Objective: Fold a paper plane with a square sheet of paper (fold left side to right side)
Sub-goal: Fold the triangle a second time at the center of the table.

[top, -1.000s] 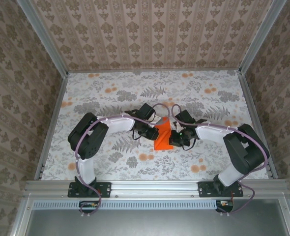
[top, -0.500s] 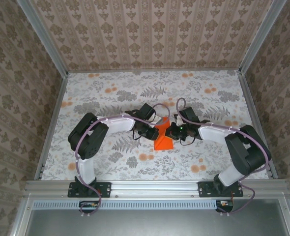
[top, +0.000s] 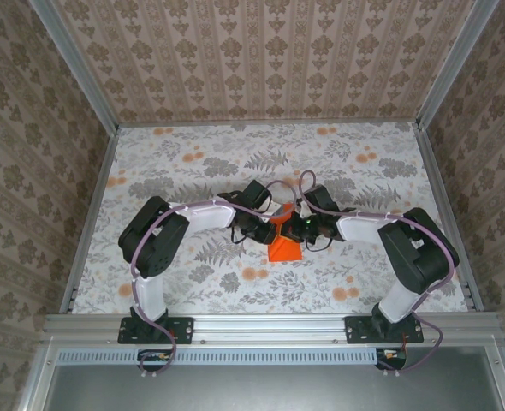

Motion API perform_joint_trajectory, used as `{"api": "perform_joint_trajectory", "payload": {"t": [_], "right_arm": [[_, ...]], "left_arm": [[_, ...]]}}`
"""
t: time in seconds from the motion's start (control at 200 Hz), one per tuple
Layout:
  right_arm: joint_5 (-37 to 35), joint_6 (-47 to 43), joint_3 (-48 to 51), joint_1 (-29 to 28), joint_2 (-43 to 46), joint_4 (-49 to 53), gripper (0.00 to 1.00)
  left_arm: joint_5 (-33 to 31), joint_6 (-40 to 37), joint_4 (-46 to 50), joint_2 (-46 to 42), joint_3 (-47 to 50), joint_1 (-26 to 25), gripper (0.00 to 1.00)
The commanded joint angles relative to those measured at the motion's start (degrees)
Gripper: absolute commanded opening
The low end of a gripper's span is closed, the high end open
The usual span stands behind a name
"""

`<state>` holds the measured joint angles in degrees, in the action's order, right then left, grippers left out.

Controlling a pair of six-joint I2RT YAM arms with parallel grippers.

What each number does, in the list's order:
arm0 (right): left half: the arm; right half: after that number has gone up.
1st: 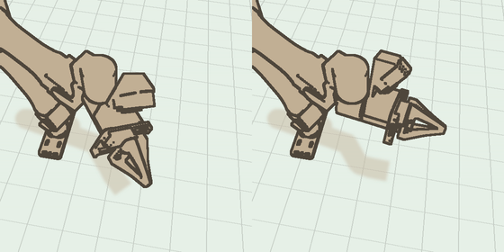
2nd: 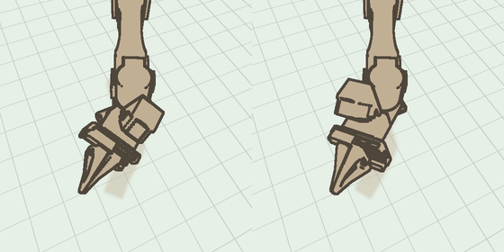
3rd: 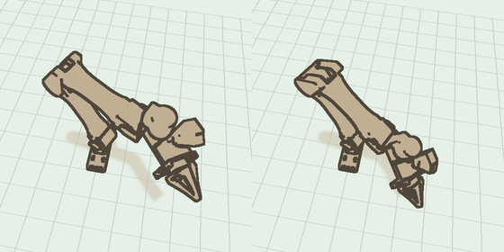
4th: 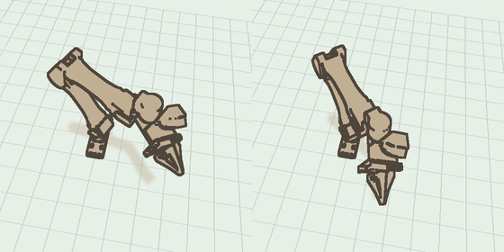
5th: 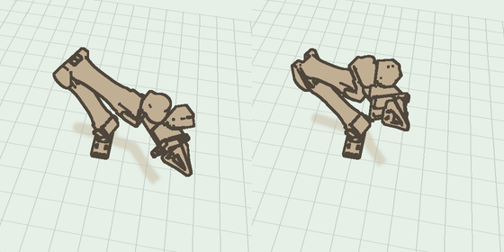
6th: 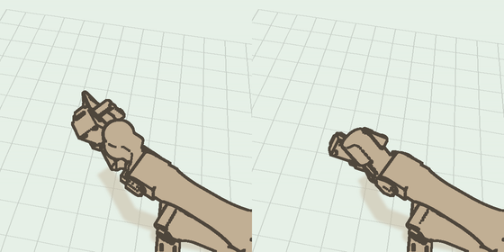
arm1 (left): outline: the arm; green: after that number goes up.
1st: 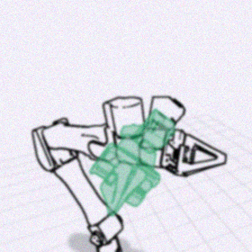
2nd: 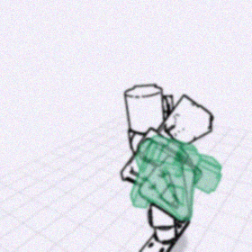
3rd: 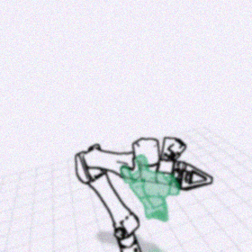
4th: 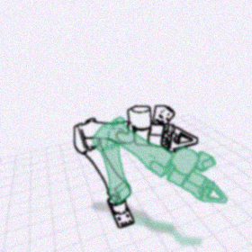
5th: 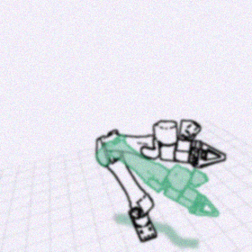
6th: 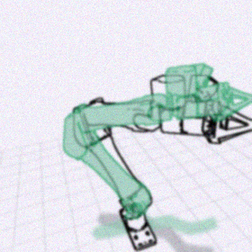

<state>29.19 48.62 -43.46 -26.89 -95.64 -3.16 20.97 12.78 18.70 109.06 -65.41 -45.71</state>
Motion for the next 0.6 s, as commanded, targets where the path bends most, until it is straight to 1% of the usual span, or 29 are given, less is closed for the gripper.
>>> {"api": "perform_joint_trajectory", "payload": {"t": [0.0, 0.595], "right_arm": [[0.82, 0.21, -1.56, -0.34, -1.07, -0.21, 0.03], [-3.68, -4.35, -1.54, -0.59, -3.22, 7.39, 0.03]], "left_arm": [[-1.46, -1.44, 3.35, 1.69, -0.5, -0.34, 0.1], [-1.38, -1.53, 3.9, 1.95, -1.05, -0.36, 0.1]]}}
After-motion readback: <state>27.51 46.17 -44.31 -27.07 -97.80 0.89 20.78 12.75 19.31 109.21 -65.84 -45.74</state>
